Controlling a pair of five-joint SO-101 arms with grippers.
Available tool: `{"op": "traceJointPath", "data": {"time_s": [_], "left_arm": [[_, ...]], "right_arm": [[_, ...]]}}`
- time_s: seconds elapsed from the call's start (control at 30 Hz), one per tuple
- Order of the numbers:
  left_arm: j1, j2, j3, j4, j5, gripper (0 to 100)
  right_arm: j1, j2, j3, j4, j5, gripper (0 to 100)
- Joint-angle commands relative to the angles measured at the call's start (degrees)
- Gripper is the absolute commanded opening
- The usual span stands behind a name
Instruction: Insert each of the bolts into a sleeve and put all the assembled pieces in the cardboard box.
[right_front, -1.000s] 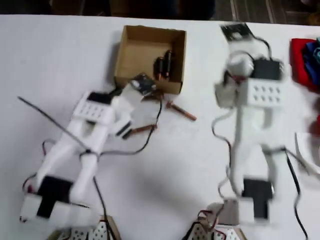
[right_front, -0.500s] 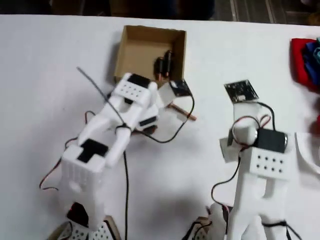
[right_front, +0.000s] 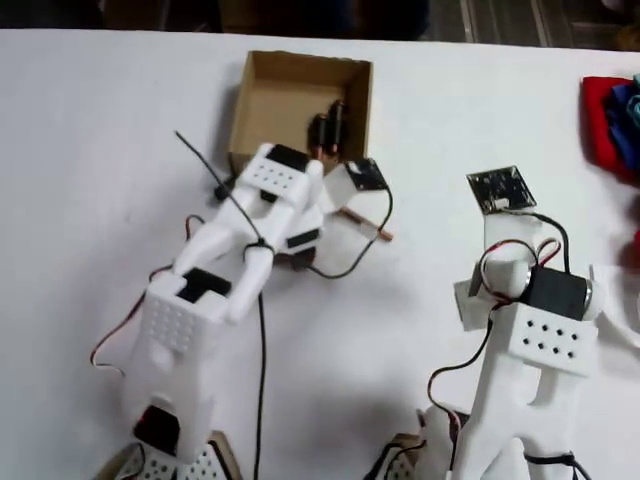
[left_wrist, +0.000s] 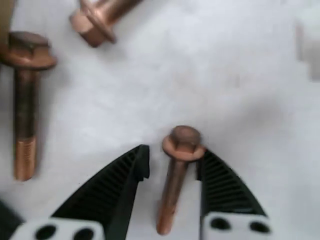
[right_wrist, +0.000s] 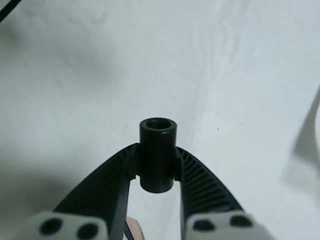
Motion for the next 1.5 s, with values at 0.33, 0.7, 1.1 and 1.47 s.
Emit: {"op": "traceJointPath", "data": {"time_s": [0.33,0.7,1.1,1.47], "left_arm": [[1.93,-0.62,-18.95,20.13,0.62,3],[-0.88,-13.19,-31.87,22.51,29.1,3],[4.57,-51.16,7.78,0.0,32.88,3],[2.73,-90.02,56.31,-42.9,36.13,3]], "right_arm": [[0.48,-2.24,18.2,-22.2,-3.08,2.1],[-9.36,-2.24,20.84,-35.82,-19.52,2.1],[-19.65,-19.65,19.08,-33.01,-29.63,2.1],[-31.34,-40.22,46.77,-63.25,-29.63,2.1]]}}
